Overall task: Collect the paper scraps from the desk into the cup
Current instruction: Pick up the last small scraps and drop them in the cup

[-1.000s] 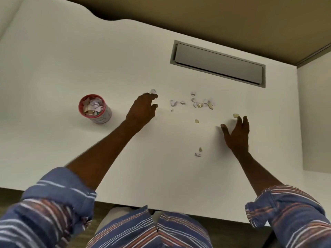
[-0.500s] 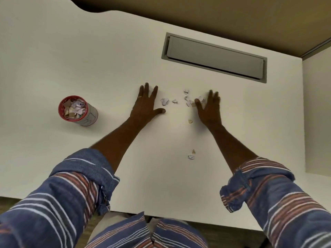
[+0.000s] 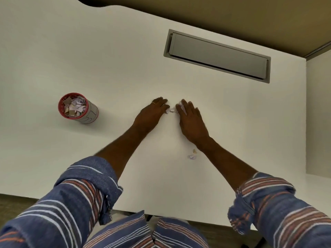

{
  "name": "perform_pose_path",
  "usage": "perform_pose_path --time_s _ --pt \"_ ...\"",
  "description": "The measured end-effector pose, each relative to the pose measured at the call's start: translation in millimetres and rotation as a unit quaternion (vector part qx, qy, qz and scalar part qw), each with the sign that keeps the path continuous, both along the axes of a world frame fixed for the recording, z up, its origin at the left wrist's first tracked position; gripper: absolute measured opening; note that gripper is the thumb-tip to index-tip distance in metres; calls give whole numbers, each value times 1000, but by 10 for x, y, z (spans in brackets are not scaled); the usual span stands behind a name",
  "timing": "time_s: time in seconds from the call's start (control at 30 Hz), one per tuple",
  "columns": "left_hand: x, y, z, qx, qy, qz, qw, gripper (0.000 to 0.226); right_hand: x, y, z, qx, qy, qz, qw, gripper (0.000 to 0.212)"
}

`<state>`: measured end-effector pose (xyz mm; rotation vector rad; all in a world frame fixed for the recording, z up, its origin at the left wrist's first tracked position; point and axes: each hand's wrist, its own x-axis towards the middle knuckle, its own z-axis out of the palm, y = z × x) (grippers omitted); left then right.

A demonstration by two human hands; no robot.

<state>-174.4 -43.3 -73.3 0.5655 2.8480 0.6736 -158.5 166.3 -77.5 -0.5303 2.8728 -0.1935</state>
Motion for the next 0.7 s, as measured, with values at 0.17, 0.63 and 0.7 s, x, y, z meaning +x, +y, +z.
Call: perform_pose_path --time_s 0.17,0.63,0.7 --pt "77 -83 21 -28 26 -10 999 39 320 174 59 -6 -33 22 999 78" --pt "375 -98 -83 -11 -6 67 998 37 493 178 239 -49 -15 -13 999 56" --pt "362 -58 -63 -13 -23 84 996 31 493 123 296 -51 -6 -34 998 50"
